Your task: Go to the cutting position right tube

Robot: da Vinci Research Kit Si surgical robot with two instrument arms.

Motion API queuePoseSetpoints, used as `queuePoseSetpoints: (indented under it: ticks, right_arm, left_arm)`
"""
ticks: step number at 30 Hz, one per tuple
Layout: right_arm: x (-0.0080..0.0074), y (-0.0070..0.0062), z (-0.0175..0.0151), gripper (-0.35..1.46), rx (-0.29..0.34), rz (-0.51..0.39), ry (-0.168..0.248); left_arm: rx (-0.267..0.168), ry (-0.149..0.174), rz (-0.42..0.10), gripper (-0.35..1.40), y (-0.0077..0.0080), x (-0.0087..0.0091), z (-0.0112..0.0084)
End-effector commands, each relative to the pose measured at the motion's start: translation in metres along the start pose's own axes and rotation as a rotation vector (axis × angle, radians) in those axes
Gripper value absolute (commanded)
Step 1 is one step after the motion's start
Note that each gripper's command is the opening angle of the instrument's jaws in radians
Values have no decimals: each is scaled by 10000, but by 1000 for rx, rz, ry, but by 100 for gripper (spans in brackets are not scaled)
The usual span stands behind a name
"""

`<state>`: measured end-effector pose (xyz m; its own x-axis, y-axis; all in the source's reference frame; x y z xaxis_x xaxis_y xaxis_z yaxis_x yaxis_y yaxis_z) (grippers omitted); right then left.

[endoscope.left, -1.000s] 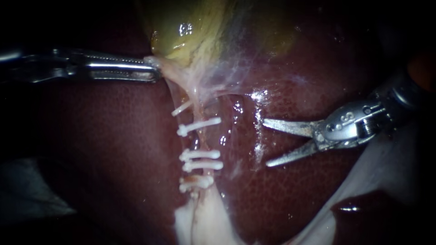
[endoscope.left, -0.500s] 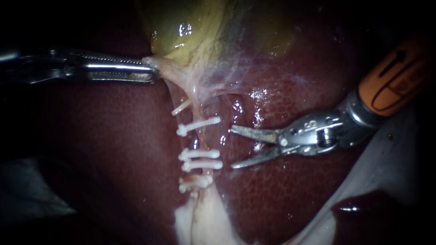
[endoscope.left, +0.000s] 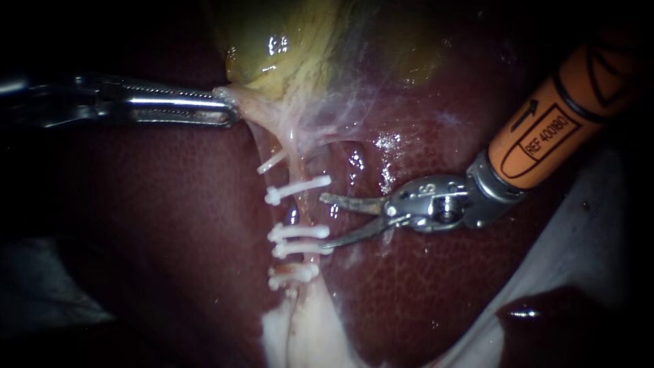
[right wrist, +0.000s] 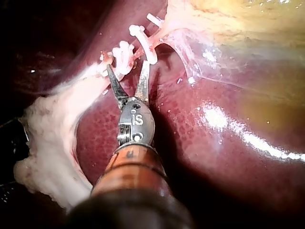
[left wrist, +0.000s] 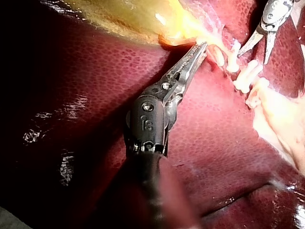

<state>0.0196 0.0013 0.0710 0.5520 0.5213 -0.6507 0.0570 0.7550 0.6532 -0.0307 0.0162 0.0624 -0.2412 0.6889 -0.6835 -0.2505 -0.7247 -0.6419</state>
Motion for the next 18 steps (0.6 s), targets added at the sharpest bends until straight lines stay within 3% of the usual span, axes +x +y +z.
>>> queuePoseSetpoints:
  ticks: [1,12,18]
  right_arm:
    - [1,2,3,132,7,3,2]
    - [10,14,29,130,115,35,71]
    - [19,18,42,125,178,45,134]
  left_arm:
    - [0,0,0,-35,0,0,0]
    - [0,0,0,-35,0,-1,0]
    - [0,0,0,-35,0,-1,1]
